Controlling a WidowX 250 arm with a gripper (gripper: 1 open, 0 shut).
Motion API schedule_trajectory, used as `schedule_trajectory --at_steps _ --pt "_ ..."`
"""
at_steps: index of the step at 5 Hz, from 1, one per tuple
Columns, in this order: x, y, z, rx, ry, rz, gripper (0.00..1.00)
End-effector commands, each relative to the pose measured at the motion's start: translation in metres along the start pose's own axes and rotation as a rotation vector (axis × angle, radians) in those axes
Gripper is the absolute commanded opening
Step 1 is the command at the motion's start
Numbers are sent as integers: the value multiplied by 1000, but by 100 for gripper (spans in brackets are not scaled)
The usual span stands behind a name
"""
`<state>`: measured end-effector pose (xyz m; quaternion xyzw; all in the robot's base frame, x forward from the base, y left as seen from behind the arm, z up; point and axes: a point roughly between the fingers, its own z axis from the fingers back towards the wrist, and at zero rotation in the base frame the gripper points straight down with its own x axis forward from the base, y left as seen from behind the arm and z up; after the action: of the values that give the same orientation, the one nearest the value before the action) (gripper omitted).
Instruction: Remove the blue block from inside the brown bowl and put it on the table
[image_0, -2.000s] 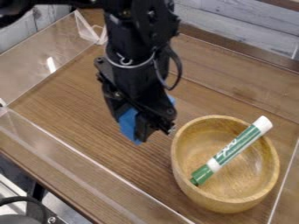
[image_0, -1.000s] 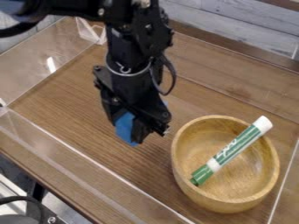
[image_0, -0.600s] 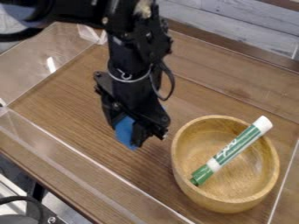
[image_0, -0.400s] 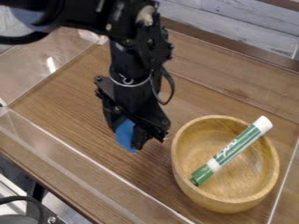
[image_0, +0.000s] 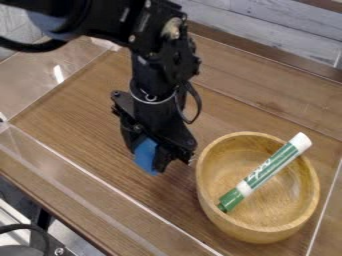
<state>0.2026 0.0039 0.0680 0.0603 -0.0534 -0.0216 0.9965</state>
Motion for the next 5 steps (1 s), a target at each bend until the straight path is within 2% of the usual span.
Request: schedule_trajectory --at_steps 1,2,4,5 --pt "7 4 1 11 -21 22 0" --pt "7 3 -1 5 -11 27 100" --pt "18 0 13 -36 7 58 100" --pt "27 -1 31 -51 -8 70 100"
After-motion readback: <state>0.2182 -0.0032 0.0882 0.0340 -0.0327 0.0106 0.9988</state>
